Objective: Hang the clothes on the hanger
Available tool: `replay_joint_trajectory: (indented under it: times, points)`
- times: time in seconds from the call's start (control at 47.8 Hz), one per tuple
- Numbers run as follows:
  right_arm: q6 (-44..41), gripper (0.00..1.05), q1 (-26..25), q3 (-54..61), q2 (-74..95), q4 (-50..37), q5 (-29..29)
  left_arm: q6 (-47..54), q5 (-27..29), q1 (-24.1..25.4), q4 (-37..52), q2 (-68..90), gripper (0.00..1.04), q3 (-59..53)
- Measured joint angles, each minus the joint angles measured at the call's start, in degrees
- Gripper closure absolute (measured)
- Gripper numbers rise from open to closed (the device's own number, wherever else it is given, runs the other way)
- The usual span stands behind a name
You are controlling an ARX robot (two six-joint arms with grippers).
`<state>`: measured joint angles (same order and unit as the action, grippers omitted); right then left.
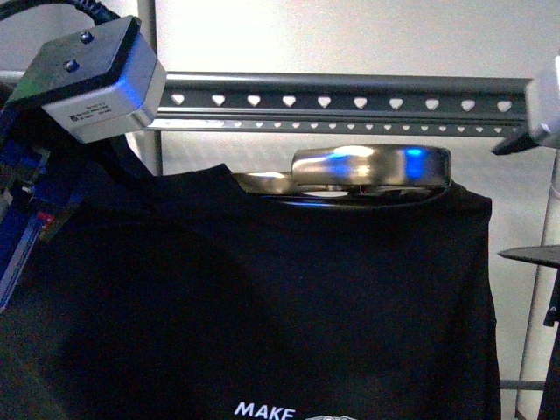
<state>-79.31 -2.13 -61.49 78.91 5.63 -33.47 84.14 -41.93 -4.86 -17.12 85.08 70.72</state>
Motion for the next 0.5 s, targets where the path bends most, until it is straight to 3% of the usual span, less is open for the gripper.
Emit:
replay_joint_trajectory:
  times: [0.188, 0.397, 0.418, 0.502]
  points:
    - [-1.05, 0.09, 7.23, -6.64, 6.80, 1.66, 5.40, 0.02, 0.00, 0.00, 0.00, 0.00, 1.01, 0.00]
    - [3.58, 0.51, 8.48, -9.73, 12.57, -1.70, 7.61, 0.04, 0.02, 0.00, 0.00, 0.00, 1.01, 0.00]
    - [4.50, 0.60, 7.56, -9.99, 12.90, -1.95, 7.52, 0.04, 0.02, 0.00, 0.00, 0.00, 1.01, 0.00]
    - [5.68, 0.70, 5.95, -10.25, 13.14, -2.29, 7.34, 0.04, 0.02, 0.00, 0.00, 0.00, 1.01, 0.00]
